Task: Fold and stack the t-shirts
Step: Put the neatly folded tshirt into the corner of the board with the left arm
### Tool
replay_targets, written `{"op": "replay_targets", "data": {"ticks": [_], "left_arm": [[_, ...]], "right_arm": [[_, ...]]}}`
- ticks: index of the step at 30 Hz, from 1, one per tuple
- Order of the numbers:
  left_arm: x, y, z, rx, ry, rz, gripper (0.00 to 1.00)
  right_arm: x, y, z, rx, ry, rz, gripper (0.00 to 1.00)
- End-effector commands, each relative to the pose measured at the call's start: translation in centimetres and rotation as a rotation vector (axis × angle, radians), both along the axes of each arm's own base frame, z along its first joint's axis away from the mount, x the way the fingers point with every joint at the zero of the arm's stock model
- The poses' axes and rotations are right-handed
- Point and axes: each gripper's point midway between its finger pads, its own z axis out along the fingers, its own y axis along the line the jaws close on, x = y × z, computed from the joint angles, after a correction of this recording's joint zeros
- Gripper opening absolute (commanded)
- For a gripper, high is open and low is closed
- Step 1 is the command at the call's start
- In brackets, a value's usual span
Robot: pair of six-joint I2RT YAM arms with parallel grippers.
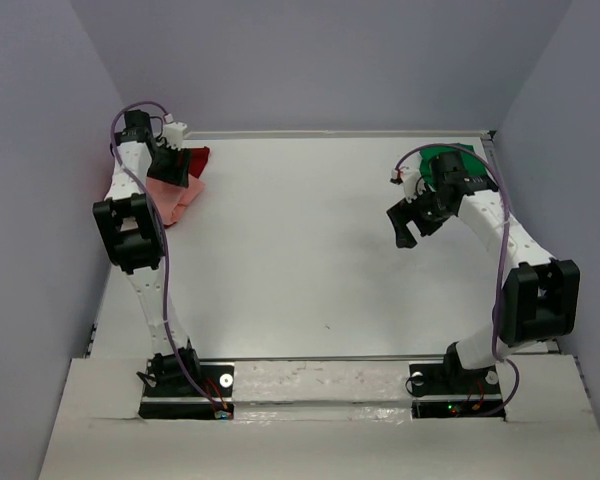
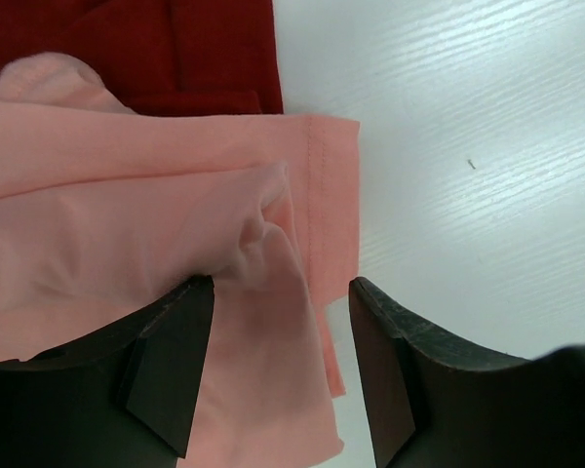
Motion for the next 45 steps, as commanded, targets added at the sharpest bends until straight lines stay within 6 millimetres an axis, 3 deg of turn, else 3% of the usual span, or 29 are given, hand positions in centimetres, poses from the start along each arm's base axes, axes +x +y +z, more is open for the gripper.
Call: {"op": "replay_targets", "data": {"ticks": [1,9,14,17,19,21,22,23,24,25,26,29,30,31,33,36,38,45], "left_arm": [[-0.4,-0.3,-2.5,-0.048,0.030,-0.007,0.68],[0.1,-0.9,-5.5,-0.097,0.074,-0.028,0.68],[0.7,-0.7,-5.1,-0.093,0.060,-0.020,0.68],[0.9,-0.7,-3.1,-0.093,0.040,-0.019,0.68],[0.8,-1.1,0.3,-0.107,0.002,-0.020,0.68],[0.4,-1.9,5.6,-0.121,-0.073,-0.036,0.70],[0.4,-2.2,9.9,-0.100,-0.158,-0.046,0.72],[-0.1,-2.4,9.7,-0.105,-0.137,-0.045,0.74],[-0.4,-2.9,13.9,-0.088,-0.220,-0.066,0.76],[-1.8,-3.4,16.7,-0.090,-0.256,-0.069,0.81],[-1.9,-3.6,16.6,-0.098,-0.252,-0.074,0.83],[-5.6,-4.9,21.4,-0.107,-0.330,-0.094,0.89],[-6.2,-5.0,21.7,-0.108,-0.338,-0.087,0.91],[-6.5,-5.0,20.1,-0.119,-0.318,-0.066,0.93],[-8.2,-5.3,19.6,-0.126,-0.345,-0.033,0.99],[-10.5,-5.5,18.7,-0.126,-0.364,0.005,0.99],[-11.3,-5.5,19.9,-0.116,-0.436,0.023,0.99],[-12.6,-4.1,17.0,-0.085,-0.442,0.167,0.99]], "right_arm": [[0.6,-0.1,0.8,-0.007,-0.030,-0.003,0.96],[0.7,-0.2,0.2,-0.019,0.000,-0.007,0.96],[0.7,-0.1,0.6,-0.011,-0.003,-0.002,0.95],[0.5,0.1,1.0,-0.001,-0.014,0.002,0.95],[0.4,0.1,1.6,0.005,-0.033,0.003,0.95],[0.4,0.1,2.5,0.008,-0.059,0.003,0.96],[0.3,0.1,2.8,0.009,-0.065,-0.001,0.96],[0.4,0.1,3.2,0.011,-0.077,-0.001,0.96],[0.3,0.2,3.7,0.018,-0.088,-0.005,0.96],[0.3,0.4,4.5,0.033,-0.109,-0.001,0.97],[0.3,0.5,4.9,0.040,-0.118,-0.002,0.97],[0.3,0.5,6.0,0.057,-0.151,-0.026,0.97],[0.4,0.5,6.3,0.067,-0.159,-0.063,0.98],[0.7,-0.1,6.3,0.046,-0.181,-0.101,0.99],[0.9,-0.7,7.0,0.043,-0.237,-0.165,0.99],[0.7,-1.9,7.5,0.024,-0.322,-0.250,1.00],[1.1,-2.7,7.9,0.011,-0.381,-0.303,1.00],[-0.5,-3.5,6.4,0.013,-0.376,-0.383,1.00]]}}
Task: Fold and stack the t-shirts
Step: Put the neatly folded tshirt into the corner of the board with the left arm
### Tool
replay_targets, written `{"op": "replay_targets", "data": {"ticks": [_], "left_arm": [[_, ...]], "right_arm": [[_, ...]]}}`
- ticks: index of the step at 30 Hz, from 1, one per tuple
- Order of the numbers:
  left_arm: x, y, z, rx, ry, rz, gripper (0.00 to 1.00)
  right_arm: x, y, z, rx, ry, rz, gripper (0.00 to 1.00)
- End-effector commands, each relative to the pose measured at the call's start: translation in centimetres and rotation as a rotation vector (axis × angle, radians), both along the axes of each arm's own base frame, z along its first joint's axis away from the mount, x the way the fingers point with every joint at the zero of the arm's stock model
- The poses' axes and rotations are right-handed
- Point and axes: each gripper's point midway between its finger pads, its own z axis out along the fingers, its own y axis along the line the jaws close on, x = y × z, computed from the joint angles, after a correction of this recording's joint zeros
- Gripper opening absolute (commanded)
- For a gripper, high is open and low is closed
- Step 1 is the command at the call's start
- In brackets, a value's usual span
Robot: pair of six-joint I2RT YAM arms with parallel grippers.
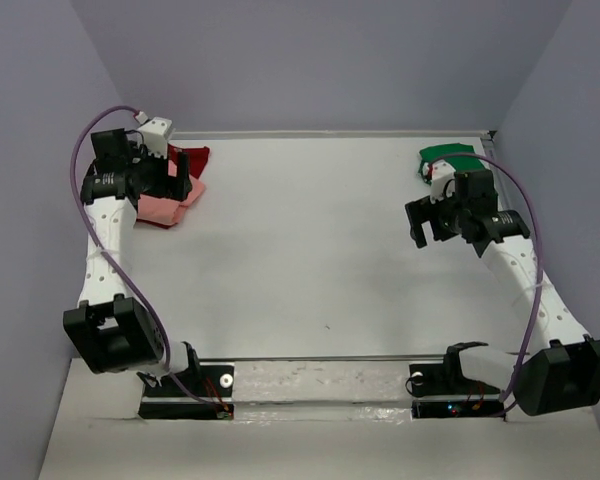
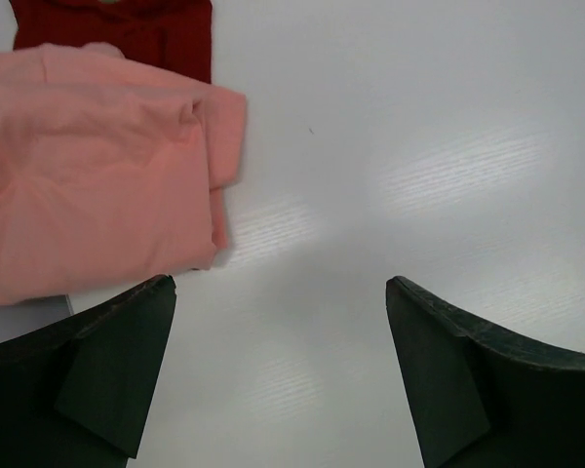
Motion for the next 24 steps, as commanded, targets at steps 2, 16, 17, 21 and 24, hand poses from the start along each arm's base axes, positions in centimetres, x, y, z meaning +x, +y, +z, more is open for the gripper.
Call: {"op": "replay_targets", "data": {"ticks": [2,16,17,21,24], "left_arm": [[0.2,1.7,-0.4,0.005,-0.085,0.155,0.99],[-1.8,1.0,0.0,-0.048,-0.177,0.194,0.99],[-2.0,1.0,0.0,-0.046,-0.180,0.193,0.99],[-2.4,0.9,-0.7,-0.035,-0.180,0.187,0.99],[-2.7,1.1,-1.4,-0.018,-0.161,0.189,0.99]], "right_arm": [[0.9,-1.0,-0.1,0.006,-0.108,-0.102,1.00],[1.3,-2.1,-1.7,-0.032,-0.110,-0.155,1.00],[1.3,-2.0,-1.6,-0.027,-0.111,-0.151,1.00],[1.1,-1.7,-1.8,-0.012,-0.107,-0.125,0.97],[1.2,-1.9,-0.7,0.017,-0.146,-0.134,1.00]]}}
